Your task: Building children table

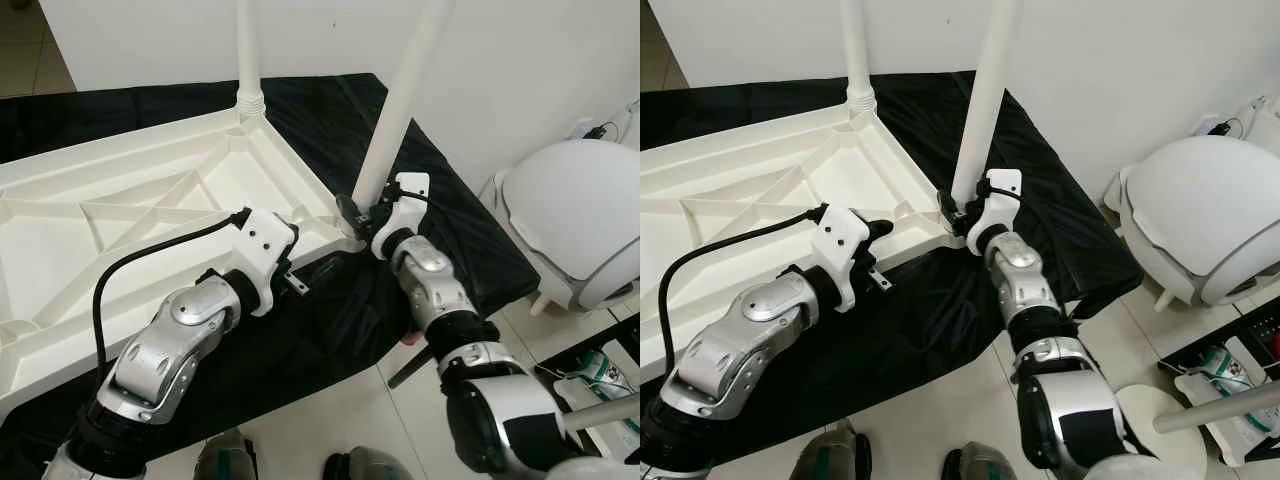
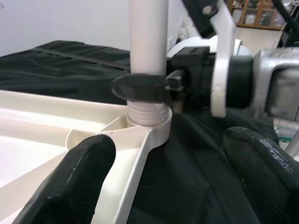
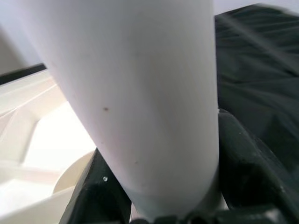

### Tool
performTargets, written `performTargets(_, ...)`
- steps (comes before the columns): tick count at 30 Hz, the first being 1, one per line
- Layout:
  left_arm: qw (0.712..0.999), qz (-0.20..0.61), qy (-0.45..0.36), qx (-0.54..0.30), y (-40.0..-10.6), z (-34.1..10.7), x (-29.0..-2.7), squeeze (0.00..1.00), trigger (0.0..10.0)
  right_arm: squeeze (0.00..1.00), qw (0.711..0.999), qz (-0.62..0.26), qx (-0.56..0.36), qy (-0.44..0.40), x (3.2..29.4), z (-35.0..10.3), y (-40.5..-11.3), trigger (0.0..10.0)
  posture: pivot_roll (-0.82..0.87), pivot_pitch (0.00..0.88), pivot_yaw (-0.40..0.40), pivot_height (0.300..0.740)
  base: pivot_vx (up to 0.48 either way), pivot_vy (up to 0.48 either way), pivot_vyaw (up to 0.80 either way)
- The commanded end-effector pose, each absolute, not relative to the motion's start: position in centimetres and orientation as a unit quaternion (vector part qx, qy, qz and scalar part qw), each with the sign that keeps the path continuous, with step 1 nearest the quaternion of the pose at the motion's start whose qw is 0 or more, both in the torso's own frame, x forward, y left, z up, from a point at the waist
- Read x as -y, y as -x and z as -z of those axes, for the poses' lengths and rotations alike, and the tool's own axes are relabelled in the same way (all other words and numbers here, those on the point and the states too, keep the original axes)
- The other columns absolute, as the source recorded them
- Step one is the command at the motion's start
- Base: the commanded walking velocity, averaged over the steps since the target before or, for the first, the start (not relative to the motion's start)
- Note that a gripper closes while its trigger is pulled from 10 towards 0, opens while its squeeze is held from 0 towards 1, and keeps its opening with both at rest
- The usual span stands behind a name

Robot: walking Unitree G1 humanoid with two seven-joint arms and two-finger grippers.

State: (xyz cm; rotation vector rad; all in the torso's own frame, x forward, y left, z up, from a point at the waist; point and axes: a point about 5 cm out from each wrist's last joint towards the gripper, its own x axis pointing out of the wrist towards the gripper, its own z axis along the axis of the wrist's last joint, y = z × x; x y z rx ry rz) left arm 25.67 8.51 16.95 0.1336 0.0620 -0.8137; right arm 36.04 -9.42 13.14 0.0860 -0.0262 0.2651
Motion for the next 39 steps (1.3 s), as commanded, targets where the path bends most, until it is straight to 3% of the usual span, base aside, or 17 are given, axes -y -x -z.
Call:
performTargets(1, 0.894, 0.442, -0.06, -0.037, -25.4, -16.6, -7.9, 0.0, 10.0, 0.0, 0.997, -0.059, -0.012, -0.057, 10.6, -11.6, -35.5, 10.0, -0.02, 0.0, -0.066, 0.74, 0.0, 0.0, 0.0)
performTargets(9, 0.891, 0.449, -0.062, -0.036, -25.7, -16.7, -7.7, 0.0, 10.0, 0.0, 0.998, -0.031, -0.017, -0.059, 10.1, -11.6, -34.8, 10.0, -0.03, 0.0, -0.055, 0.74, 0.0, 0.0, 0.0)
performTargets(10, 0.89, 0.45, -0.063, -0.036, -25.7, -16.7, -7.7, 0.0, 10.0, 0.21, 0.997, -0.035, -0.016, -0.064, 10.2, -11.7, -34.7, 10.0, -0.04, 0.0, -0.049, 0.74, 0.0, 0.0, 0.0)
performTargets(11, 0.89, 0.45, -0.063, -0.036, -25.7, -16.7, -7.7, 0.0, 10.0, 0.21, 0.997, -0.035, -0.016, -0.064, 10.2, -11.7, -34.7, 10.0, -0.04, 0.0, -0.049, 0.74, 0.0, 0.0, 0.0)
performTargets(12, 0.889, 0.452, -0.064, -0.035, -25.8, -16.7, -7.7, 0.0, 10.0, 1.0, 0.997, -0.041, -0.013, -0.072, 10.3, -11.8, -34.5, 10.0, -0.04, 0.0, -0.048, 0.74, 0.0, 0.0, 0.0)
performTargets(22, 0.887, 0.456, -0.067, -0.036, -25.8, -16.6, -7.7, 0.0, 10.0, 1.0, 0.99, -0.124, 0.012, -0.061, 11.1, -12.6, -34.1, 10.0, -0.04, 0.0, -0.045, 0.74, 0.0, 0.0, 0.0)
performTargets(23, 0.887, 0.456, -0.068, -0.036, -25.9, -16.6, -7.7, 0.0, 10.0, 0.38, 0.987, -0.151, 0.014, -0.046, 11.6, -12.7, -34.3, 10.0, -0.03, 0.0, -0.048, 0.74, 0.0, 0.0, 0.0)
performTargets(24, 0.887, 0.456, -0.069, -0.035, -25.9, -16.7, -7.7, 0.0, 10.0, 0.0, 0.984, -0.175, 0.013, -0.039, 12.5, -13.0, -34.7, 10.0, -0.03, 0.0, -0.05, 0.74, 0.0, 0.0, 0.0)
performTargets(31, 0.889, 0.452, -0.072, -0.029, -26.2, -16.8, -7.8, 0.0, 10.0, 0.0, 0.964, -0.266, 0.014, -0.001, 14.2, -14.3, -36.4, 10.0, -0.02, 0.0, -0.058, 0.74, 0.0, 0.0, 0.0)
performTargets(39, 0.891, 0.448, -0.069, -0.019, -26.6, -17.2, -7.6, 0.0, 10.0, 0.0, 0.939, -0.345, -0.002, -0.005, 12.9, -14.5, -36.9, 10.0, -0.01, 0.0, -0.061, 0.74, 0.0, 0.0, 0.0)
